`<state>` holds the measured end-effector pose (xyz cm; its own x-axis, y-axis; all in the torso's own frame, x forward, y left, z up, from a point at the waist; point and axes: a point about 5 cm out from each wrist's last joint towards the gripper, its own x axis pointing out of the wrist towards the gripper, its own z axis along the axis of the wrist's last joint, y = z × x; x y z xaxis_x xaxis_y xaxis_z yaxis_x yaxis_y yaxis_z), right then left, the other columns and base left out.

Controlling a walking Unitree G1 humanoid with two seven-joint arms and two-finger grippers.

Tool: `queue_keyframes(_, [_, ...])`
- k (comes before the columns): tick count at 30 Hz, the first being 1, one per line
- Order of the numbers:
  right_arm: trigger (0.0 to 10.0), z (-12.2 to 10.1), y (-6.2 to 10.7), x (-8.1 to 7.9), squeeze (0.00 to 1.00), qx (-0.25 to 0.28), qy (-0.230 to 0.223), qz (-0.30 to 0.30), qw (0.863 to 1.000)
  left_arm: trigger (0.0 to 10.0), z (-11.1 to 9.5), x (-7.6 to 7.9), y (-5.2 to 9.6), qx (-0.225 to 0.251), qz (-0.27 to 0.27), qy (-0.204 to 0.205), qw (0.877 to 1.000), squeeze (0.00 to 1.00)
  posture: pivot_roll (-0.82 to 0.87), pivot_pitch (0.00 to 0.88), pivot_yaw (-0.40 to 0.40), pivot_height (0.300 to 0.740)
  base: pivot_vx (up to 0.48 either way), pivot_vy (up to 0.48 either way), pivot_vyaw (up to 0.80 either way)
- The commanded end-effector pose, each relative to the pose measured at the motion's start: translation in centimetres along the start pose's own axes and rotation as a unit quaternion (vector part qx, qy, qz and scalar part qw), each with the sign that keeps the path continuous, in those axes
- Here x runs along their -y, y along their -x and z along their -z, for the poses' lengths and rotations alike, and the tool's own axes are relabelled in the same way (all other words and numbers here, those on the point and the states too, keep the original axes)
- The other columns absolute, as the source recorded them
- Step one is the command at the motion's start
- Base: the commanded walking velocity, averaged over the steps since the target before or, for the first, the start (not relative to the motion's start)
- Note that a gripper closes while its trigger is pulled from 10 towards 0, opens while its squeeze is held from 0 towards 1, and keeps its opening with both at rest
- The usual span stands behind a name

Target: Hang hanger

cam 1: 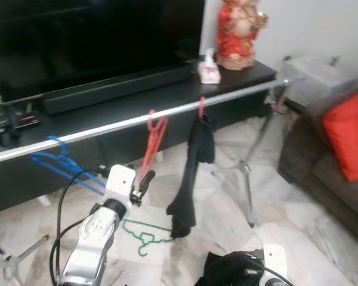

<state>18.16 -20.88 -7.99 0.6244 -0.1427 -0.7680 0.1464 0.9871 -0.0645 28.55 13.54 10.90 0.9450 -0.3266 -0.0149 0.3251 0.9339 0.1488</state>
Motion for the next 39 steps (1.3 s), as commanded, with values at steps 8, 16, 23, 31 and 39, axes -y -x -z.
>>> queue_keyframes(8, [10.0,0.27,0.10,0.31,0.00,0.001,-0.011,0.013,1.000,10.0,0.39,0.44,-0.47,-0.012,-0.016,0.004,1.000,0.00,-0.09,0.000,-0.027,0.740,0.000,0.000,-0.55])
queue_keyframes(16, [10.0,0.28,0.10,0.13,0.00,0.003,-0.011,0.010,1.000,10.0,0.38,-0.04,-0.11,-0.016,-0.041,0.007,0.999,0.00,-0.08,0.000,-0.034,0.740,0.000,0.000,0.00])
queue_keyframes(23, [10.0,0.25,0.10,-0.17,0.00,0.005,-0.006,0.001,1.000,10.0,0.46,-0.07,-0.23,-0.019,-0.052,0.010,0.998,0.00,-0.07,0.000,-0.036,0.740,0.000,0.000,0.00])
queue_keyframes(31, [10.0,0.30,0.11,-0.08,0.00,0.004,-0.004,0.001,1.000,10.0,0.42,-0.01,-0.31,-0.021,-0.056,0.011,0.998,0.00,-0.07,0.005,-0.042,0.740,0.000,0.000,0.00])
queue_keyframes(39, [10.0,0.36,0.12,0.00,0.00,0.001,0.000,0.001,1.000,10.0,0.54,-0.04,-0.17,-0.023,-0.057,0.011,0.998,0.00,-0.07,0.013,-0.047,0.740,0.090,0.000,0.00])
